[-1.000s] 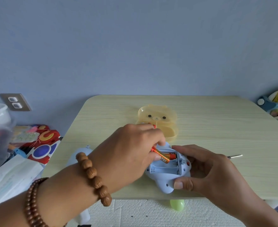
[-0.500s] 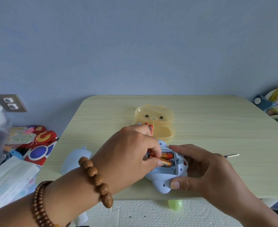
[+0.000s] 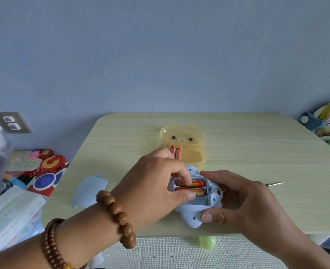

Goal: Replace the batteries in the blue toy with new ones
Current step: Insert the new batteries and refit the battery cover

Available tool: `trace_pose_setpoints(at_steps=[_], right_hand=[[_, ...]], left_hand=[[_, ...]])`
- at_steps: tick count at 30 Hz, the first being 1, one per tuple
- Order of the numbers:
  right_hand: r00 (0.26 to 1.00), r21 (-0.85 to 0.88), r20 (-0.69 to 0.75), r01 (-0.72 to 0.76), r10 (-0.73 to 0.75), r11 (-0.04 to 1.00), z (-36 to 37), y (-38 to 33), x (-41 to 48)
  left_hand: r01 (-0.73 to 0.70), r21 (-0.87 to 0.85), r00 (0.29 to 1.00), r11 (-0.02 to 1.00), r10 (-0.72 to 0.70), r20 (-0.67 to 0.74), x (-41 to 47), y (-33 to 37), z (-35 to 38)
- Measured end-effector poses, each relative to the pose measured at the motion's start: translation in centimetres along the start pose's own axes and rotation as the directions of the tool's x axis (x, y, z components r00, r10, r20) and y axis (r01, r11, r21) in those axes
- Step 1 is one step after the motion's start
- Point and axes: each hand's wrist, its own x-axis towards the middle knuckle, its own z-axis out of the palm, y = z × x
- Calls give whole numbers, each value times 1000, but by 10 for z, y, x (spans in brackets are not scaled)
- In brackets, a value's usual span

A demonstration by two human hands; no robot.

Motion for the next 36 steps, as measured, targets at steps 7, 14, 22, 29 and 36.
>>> trace_pose_setpoints(at_steps=[7,14,22,29,36], right_hand=[[1000,-23,12,-11,11,1000,1,-1,0],[1000,-25,-4,10,-10,1000,2,-1,-1],[999,4,-18,35,-35,999,1,-1,0],[1000,-18,-11,22,-22,1000,3,-3,0],[1000,-39,-8,23,-23,999,3,-3,1]], left_hand=[[378,-205,923,903,-350,161,5,-12,-11],[438,-215,887,873,-381,261,15,-13,-11],[410,-219,903,885,-360,234,9,-17,-7],[245,-48,959,968,-235,157,0,-21,-31],[256,364,902,896,-356,243,-21,-25,-41]])
